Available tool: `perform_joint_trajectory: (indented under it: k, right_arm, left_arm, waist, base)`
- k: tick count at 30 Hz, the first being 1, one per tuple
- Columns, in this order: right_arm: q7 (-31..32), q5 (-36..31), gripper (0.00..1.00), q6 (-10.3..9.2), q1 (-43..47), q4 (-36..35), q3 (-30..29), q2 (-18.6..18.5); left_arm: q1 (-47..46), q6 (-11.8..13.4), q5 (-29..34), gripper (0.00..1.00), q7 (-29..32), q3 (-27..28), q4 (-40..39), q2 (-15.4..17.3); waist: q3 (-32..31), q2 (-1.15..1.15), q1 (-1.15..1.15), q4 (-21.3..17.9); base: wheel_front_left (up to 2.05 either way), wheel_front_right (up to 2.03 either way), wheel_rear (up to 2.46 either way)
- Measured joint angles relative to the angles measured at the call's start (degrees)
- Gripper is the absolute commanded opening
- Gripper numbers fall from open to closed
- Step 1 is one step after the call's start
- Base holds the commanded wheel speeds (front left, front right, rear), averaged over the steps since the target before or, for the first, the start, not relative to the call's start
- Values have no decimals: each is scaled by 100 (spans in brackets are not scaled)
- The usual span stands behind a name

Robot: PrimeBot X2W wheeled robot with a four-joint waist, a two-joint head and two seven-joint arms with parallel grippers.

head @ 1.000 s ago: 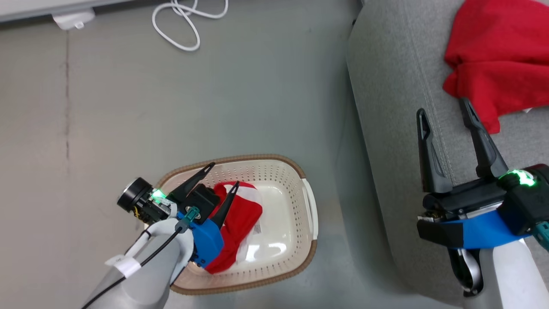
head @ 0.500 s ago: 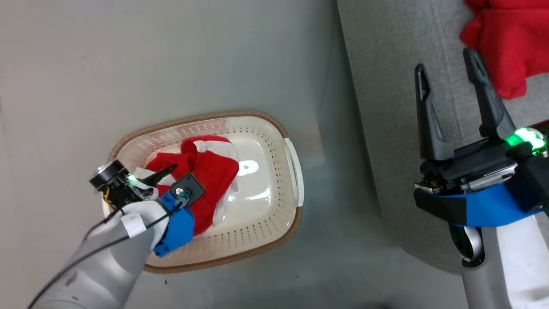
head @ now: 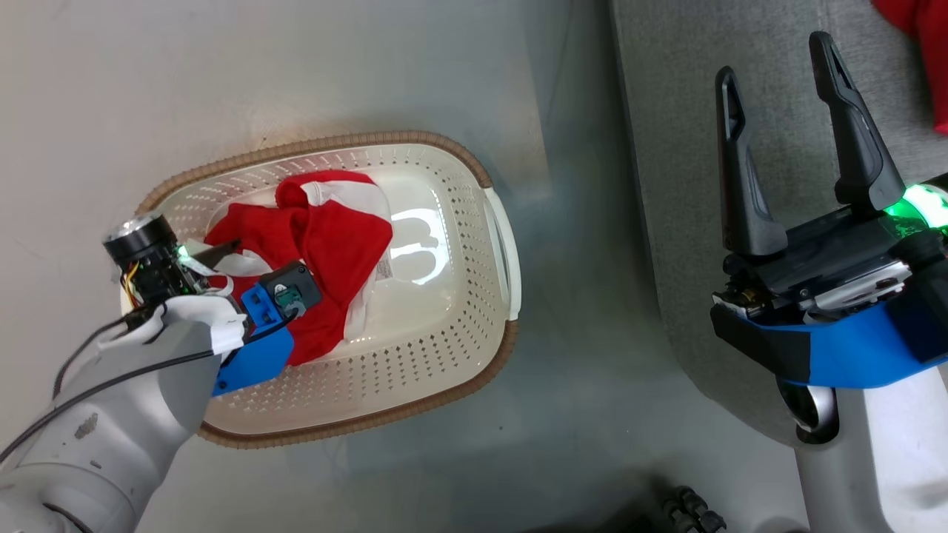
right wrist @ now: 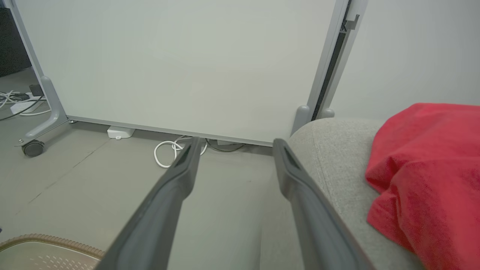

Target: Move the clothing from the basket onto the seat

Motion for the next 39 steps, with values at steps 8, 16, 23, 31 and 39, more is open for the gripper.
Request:
perform_joint_trajectory:
  k: [8, 16, 23, 31, 39]
  right_arm:
    - [0, -32, 100, 0, -7, -116, 53, 18]
    - [0, -76, 100, 0, -24, -221, 14, 14]
    - [0, -124, 100, 0, -30, -285, -18, 7]
    - [0, -141, 100, 0, -29, -287, -75, 16]
    - [0, -127, 100, 0, -49, -223, -96, 35]
  left_arm:
    - [-235, 0, -227, 100, 290, -355, 37, 109]
    - [-317, 0, -533, 100, 453, -497, 42, 81]
    - [-318, 0, -526, 100, 655, -528, 46, 78]
    - [-323, 0, -383, 0, 730, -533, 51, -16]
    - [-313, 0, -480, 0, 569, -535, -8, -275]
  waist:
    - [391, 0, 0, -51]
    - [681, 0, 0, -56]
    - [810, 0, -1, -60]
    - [799, 0, -1, -53]
    - [571, 0, -1, 11]
  base:
    - [0, 0, 0]
    - [0, 0, 0]
    - [0, 0, 0]
    - [0, 0, 0]
    - [0, 0, 0]
